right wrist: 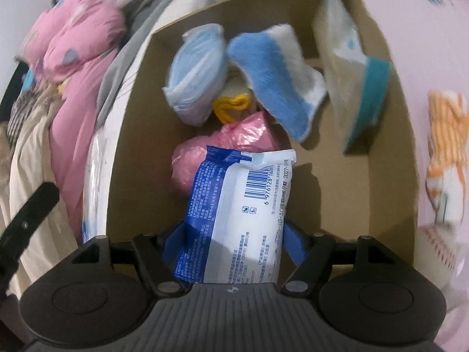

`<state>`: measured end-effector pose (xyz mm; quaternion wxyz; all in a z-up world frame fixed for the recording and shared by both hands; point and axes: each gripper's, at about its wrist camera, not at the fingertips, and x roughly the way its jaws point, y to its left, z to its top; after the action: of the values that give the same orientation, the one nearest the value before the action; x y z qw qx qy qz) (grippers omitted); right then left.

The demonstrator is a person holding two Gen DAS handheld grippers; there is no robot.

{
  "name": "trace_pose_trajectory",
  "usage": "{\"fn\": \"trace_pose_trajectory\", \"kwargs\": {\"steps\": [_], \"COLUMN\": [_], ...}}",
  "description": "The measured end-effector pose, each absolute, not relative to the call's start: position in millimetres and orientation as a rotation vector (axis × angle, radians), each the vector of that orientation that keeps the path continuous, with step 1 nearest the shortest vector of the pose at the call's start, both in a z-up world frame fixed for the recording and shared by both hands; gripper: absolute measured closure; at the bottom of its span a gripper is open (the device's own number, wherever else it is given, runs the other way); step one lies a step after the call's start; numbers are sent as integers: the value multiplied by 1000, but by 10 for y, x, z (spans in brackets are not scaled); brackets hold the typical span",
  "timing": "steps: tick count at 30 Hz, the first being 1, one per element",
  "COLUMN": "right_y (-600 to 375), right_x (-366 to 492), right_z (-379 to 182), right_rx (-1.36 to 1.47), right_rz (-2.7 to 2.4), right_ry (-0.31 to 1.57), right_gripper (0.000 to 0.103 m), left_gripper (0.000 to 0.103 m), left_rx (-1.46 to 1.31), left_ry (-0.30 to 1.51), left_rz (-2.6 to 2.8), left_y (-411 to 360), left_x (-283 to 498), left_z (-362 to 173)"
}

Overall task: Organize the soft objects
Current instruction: 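Release the pink roll into the box with the left gripper while the right lowers the wipes pack in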

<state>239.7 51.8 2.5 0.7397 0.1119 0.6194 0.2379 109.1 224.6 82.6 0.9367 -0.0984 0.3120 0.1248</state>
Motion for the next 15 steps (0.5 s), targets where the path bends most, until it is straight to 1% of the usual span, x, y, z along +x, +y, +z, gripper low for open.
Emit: {"fn": "trace_pose_trajectory", "kwargs": {"steps": [5,8,12,15], "right_y": [656,858,1050,1036], "right_x": [2377,2298,2146,2177], "right_z": [-44,-86,-8,75], "right_rx": [204,96,-53,-39], "right_rz": [579,670,776,803], "right_ry": [1366,1369,1306,1307], "right_gripper": [59,60,61,59], "left_gripper": [29,29,28,27], "left_rx": [-204,-198,-201,-207], "left_ry": [644,645,649,651], "left_rz": [253,254,261,259], "left_y": [2259,2258,2265,2257], "left_x": [1094,1082,1089,1080], "left_z": [811,809,801,799]}}
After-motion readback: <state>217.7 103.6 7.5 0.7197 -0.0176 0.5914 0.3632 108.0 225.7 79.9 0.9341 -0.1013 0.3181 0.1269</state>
